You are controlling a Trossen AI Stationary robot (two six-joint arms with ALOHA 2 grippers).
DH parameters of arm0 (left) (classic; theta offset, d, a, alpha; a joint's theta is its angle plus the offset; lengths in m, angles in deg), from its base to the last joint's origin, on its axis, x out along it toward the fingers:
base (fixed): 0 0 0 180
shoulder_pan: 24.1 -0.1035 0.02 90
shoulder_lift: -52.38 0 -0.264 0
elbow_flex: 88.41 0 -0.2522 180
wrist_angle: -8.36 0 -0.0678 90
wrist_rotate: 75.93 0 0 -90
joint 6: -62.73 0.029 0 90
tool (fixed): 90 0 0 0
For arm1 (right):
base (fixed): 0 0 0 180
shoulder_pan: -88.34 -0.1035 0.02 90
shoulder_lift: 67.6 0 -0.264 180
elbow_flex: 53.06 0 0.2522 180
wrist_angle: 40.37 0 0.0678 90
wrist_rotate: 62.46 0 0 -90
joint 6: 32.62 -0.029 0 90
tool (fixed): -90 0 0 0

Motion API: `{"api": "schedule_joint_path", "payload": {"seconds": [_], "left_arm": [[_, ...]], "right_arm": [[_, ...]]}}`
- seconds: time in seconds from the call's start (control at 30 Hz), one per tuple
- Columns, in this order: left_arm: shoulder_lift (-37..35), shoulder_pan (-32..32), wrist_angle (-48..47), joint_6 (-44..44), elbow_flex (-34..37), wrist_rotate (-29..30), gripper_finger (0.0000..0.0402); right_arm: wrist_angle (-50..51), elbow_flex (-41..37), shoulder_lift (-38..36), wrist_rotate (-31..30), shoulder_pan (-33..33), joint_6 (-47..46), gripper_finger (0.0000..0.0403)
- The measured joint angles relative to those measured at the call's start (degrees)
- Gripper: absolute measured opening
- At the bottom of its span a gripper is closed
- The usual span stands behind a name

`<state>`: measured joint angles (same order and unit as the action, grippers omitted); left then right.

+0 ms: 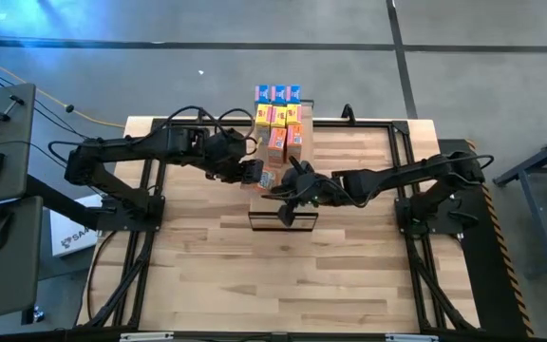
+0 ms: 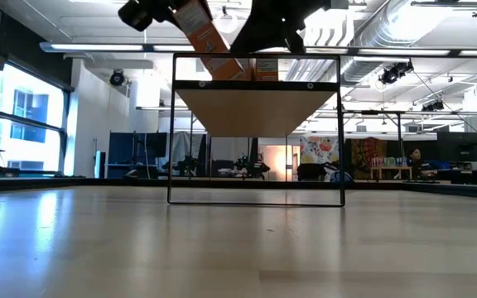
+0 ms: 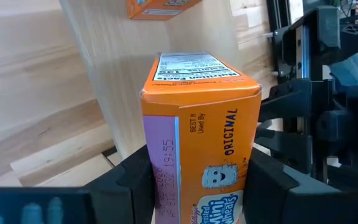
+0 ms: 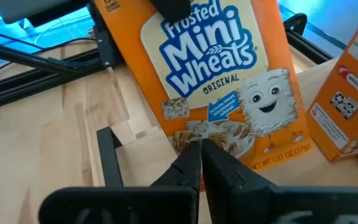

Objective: Stack cereal on shelf
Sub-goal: Put the orange cereal box on the shelf aligned with the orange cereal boxes

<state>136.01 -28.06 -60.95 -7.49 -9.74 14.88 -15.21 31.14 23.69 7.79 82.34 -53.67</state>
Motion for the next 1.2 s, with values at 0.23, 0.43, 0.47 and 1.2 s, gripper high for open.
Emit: {"api": "schedule_joint_path", "payload": {"seconds": [0.23,0.43,0.47,1.2], "left_arm": [[-0.04,0.17,0.12,-0.59,0.0,0.56,0.0184],[-0.15,0.39,0.52,-0.34,0.0,0.16,0.0233],[-0.15,0.39,0.67,-0.1,0.0,0.16,0.0239],[-9.29,5.42,4.65,18.0,-0.04,7.21,0.0224]], "right_arm": [[0.13,0.0,0.0,0.97,0.53,-0.45,0.0],[0.09,0.0,0.0,0.92,0.57,-0.49,0.0],[0.11,0.0,0.0,0.92,0.57,-0.49,0.0],[2.99,-0.02,0.0,2.23,1.49,0.11,0.0]]}}
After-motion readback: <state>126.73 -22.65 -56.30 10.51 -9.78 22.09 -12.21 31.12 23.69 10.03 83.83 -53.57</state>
